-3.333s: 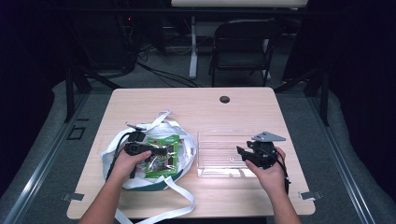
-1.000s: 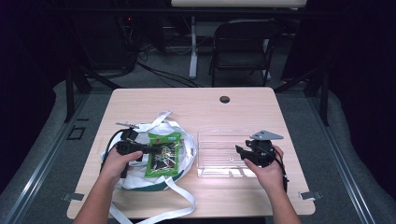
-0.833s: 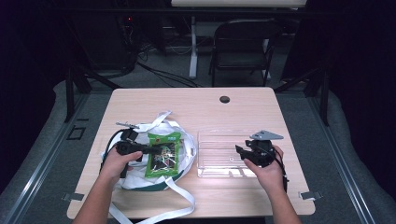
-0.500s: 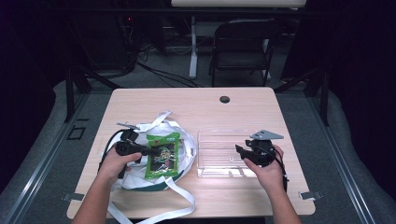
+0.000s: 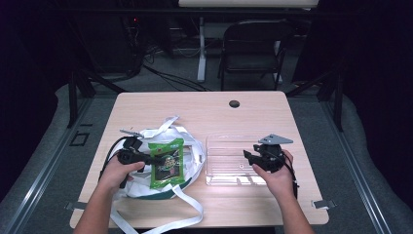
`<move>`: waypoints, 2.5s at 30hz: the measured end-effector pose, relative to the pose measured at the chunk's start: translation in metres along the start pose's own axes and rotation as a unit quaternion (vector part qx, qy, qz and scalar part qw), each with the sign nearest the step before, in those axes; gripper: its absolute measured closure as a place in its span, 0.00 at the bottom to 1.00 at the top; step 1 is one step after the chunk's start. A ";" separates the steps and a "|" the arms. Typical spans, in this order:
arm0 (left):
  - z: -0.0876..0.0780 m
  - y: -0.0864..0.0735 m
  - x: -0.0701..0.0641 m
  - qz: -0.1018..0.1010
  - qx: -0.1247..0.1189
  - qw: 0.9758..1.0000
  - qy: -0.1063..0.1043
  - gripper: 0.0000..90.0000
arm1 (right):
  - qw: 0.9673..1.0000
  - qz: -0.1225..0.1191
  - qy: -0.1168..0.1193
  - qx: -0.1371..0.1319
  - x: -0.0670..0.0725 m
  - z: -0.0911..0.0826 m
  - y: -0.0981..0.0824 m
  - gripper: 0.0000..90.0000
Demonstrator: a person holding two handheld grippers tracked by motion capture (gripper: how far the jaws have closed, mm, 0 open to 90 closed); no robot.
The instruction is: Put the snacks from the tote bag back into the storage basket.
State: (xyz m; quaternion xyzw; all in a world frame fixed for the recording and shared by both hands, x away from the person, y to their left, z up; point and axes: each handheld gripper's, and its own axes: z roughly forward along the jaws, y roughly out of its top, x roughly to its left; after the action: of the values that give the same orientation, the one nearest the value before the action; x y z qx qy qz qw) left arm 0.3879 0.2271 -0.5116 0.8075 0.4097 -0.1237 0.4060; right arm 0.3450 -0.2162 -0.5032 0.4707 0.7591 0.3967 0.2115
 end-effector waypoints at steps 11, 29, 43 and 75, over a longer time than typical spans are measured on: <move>-0.012 0.000 -0.004 0.007 -0.035 0.999 0.019 0.82 | 1.000 -0.006 0.003 0.002 0.002 0.002 0.002 0.58; -0.028 0.005 -0.019 0.046 -0.075 0.995 0.045 0.82 | 1.000 -0.027 0.003 0.010 0.005 0.003 0.003 0.58; -0.033 0.007 -0.025 0.065 -0.095 0.992 0.053 0.82 | 0.998 -0.058 -0.001 0.001 0.008 0.003 0.004 0.56; -0.041 0.015 -0.046 0.117 -0.152 0.981 0.036 0.82 | 0.997 -0.073 0.004 -0.012 0.009 -0.002 0.002 0.59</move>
State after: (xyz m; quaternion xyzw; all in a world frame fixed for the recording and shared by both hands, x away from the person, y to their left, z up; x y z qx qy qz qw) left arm 0.3646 0.2272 -0.4529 0.7825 0.3413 0.0177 0.5205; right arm 0.3401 -0.2088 -0.5001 0.4104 0.7874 0.3909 0.2425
